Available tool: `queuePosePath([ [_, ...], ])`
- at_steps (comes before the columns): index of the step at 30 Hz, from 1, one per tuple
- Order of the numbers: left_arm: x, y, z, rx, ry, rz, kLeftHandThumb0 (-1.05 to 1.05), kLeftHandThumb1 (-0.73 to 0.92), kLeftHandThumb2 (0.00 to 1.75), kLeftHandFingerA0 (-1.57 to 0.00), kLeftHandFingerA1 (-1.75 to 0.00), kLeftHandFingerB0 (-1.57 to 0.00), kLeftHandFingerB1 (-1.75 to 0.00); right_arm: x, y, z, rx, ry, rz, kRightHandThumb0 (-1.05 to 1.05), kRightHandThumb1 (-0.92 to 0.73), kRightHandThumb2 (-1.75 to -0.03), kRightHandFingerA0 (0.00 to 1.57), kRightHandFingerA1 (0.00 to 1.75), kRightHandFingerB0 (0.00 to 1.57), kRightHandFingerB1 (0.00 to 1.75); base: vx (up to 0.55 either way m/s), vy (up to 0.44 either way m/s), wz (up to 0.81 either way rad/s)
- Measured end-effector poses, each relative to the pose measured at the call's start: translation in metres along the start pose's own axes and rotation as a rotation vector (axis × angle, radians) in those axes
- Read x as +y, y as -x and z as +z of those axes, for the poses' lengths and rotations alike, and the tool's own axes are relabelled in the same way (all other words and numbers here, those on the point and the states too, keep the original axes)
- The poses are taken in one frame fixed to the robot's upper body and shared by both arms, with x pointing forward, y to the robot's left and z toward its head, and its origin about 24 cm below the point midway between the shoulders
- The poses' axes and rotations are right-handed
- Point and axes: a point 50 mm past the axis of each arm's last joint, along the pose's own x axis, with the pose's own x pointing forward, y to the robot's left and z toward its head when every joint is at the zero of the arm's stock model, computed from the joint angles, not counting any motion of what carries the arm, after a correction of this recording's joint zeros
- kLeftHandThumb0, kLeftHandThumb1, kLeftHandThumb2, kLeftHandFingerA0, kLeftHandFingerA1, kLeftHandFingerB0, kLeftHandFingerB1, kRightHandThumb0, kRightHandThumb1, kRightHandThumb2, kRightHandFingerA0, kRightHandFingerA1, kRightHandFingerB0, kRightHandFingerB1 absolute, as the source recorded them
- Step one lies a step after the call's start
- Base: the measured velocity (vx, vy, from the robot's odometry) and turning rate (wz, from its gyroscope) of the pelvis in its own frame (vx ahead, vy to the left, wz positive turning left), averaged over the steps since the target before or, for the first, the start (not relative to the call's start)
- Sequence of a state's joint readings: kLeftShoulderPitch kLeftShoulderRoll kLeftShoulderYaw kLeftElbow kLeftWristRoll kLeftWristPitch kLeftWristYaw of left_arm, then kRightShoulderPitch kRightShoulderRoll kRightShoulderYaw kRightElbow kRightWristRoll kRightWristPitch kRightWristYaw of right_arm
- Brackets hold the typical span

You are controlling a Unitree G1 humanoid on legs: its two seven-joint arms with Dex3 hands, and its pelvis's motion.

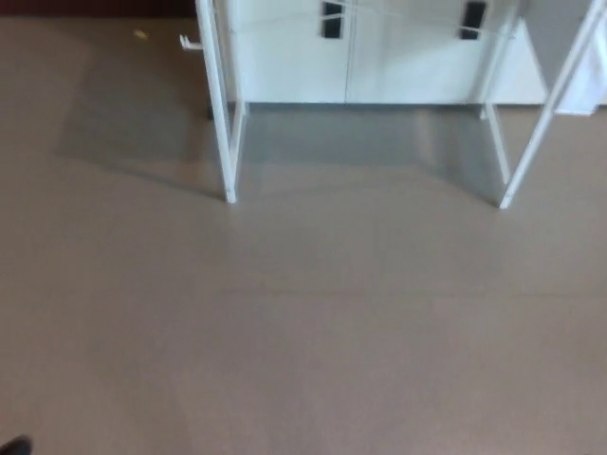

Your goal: The robot walks towards a desk on which a shovel is kept on the left hand side and a container is kept on the right hand side. The robot picks up the shovel using its left hand and places it in the container.

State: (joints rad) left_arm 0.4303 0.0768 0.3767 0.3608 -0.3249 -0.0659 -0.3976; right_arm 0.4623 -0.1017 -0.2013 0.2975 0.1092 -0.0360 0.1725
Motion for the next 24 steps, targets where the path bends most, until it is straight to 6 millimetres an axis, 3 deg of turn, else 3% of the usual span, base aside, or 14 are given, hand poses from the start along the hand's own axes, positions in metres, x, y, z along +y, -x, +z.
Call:
queuePosePath([
  [1, 0.0, 0.001, -0.001, 0.001, 0.001, 0.0, 0.0, 0.66, 0.57, -0.35, -0.41, -0.36, -0.33, 0.0, 0.0, 0.0, 0.002, 0.001, 0.0, -0.27, -0.51, -0.65, 0.51, 0.56, 0.34, 0.47, 0.29, -0.157, 0.02],
  [2, 0.001, 0.002, -0.003, 0.01, 0.002, 0.003, 0.0, 0.66, 0.58, -0.34, -0.41, -0.35, -0.33, -0.001, 0.001, -0.002, 0.007, 0.003, 0.0, -0.29, -0.49, -0.67, 0.53, 0.57, 0.36, 0.49, 0.24, -0.09, -0.03],
  [3, 0.003, 0.003, -0.006, 0.025, 0.006, 0.009, -0.01, 0.67, 0.58, -0.36, -0.41, -0.35, -0.33, -0.001, 0.001, -0.002, 0.01, 0.007, 0.0, -0.22, -0.56, -0.56, 0.57, 0.53, 0.4, 0.44, 0.24, -0.038, -0.17],
  [4, 0.005, 0.004, -0.011, 0.049, 0.01, 0.017, 0.01, 0.46, 0.93, -0.26, -0.56, -0.23, -0.52, -0.001, 0.002, -0.003, 0.012, 0.009, 0.0, -0.21, -0.57, -0.56, 0.57, 0.52, 0.41, 0.44, 0.21, -0.01, -0.13],
  [5, 0.007, 0.004, -0.015, 0.066, 0.015, 0.026, 0.0, 0.64, 0.58, -0.37, -0.41, -0.35, -0.33, -0.001, 0.003, -0.002, 0.009, 0.011, 0.0, -0.21, -0.57, -0.57, 0.57, 0.52, 0.4, 0.44, 0.19, 0.007, -0.16],
  [6, 0.01, 0.005, -0.018, 0.083, 0.018, 0.035, -0.02, 0.44, 0.9, -0.25, -0.55, -0.22, -0.52, -0.001, 0.003, -0.001, 0.006, 0.013, 0.0, -0.23, -0.58, -0.57, 0.58, 0.53, 0.4, 0.43, 0.2, 0.043, -0.13],
  [10, 0.019, 0.008, -0.019, 0.103, 0.008, 0.048, 0.01, 0.46, 0.92, -0.24, -0.55, -0.21, -0.52, -0.001, 0.003, -0.005, 0.022, 0.013, -0.001, -0.24, -0.58, -0.57, 0.58, 0.53, 0.4, 0.44, 0.22, 0.135, -0.09],
  [11, 0.019, 0.009, -0.019, 0.104, 0.007, 0.049, 0.01, 0.66, 0.57, -0.35, -0.41, -0.35, -0.33, -0.001, 0.003, -0.005, 0.026, 0.012, -0.001, -0.24, -0.57, -0.57, 0.58, 0.53, 0.4, 0.44, 0.33, 0.21, -0.07],
  [13, 0.021, 0.007, -0.015, 0.094, -0.003, 0.048, 0.0, 0.65, 0.58, -0.36, -0.41, -0.35, -0.33, 0.002, -0.001, -0.009, 0.041, 0.009, 0.008, -0.24, -0.59, -0.57, 0.56, 0.52, 0.39, 0.44, 0.39, 0.206, -0.22],
  [14, 0.022, 0.006, -0.014, 0.092, -0.007, 0.049, 0.0, 0.46, 0.92, -0.26, -0.56, -0.24, -0.53, 0.003, -0.002, -0.008, 0.037, 0.011, 0.013, -0.23, -0.59, -0.57, 0.57, 0.52, 0.4, 0.44, 0.32, 0.217, 0.0],
  [24, 0.023, 0.007, -0.018, 0.116, -0.007, 0.051, -0.01, 0.44, 0.91, -0.28, -0.57, -0.26, -0.53, 0.005, 0.0, -0.008, 0.033, 0.026, 0.022, -0.25, -0.58, -0.57, 0.6, 0.53, 0.42, 0.44, 0.2, 0.083, 0.06],
])
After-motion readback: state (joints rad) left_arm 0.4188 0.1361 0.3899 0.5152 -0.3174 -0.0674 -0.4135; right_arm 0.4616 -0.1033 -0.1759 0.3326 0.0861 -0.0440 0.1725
